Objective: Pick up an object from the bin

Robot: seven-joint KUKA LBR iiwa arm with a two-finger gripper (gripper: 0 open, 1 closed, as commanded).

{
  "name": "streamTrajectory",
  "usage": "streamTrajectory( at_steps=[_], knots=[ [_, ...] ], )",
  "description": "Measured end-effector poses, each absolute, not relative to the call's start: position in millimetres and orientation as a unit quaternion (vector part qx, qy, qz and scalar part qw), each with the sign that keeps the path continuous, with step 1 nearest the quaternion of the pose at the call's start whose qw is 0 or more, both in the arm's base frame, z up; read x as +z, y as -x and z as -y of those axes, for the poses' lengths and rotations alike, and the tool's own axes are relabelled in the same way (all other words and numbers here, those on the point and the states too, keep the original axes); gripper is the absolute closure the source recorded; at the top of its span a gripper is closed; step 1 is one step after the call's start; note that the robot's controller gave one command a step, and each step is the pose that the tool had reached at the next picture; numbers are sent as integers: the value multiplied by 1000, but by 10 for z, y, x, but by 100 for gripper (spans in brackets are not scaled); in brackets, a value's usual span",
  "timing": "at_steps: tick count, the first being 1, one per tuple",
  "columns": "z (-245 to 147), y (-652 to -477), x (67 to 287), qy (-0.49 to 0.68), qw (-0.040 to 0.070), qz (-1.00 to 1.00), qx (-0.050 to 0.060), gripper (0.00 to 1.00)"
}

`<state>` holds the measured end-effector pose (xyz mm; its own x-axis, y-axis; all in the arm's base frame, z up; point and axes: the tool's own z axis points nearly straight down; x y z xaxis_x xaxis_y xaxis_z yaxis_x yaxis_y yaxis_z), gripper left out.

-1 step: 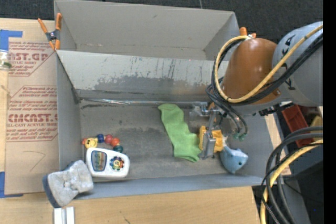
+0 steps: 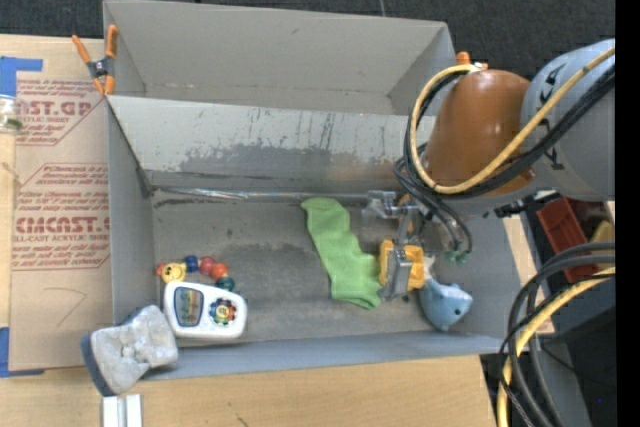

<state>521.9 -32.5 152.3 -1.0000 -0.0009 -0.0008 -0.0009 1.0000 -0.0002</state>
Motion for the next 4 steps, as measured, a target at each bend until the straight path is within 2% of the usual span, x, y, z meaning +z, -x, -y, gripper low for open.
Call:
streamTrajectory(
  at_steps=[1, 2, 3, 4],
  knots=[
    [349, -5113, 1153, 33, 2, -999, 0, 0],
    [374, -5080, 831, 8, -1, -1000, 1, 0],
    [159, -5144, 698, -123, 2, -992, 0, 100],
    [159, -5144, 699, -123, 2, -992, 0, 100]
  ],
)
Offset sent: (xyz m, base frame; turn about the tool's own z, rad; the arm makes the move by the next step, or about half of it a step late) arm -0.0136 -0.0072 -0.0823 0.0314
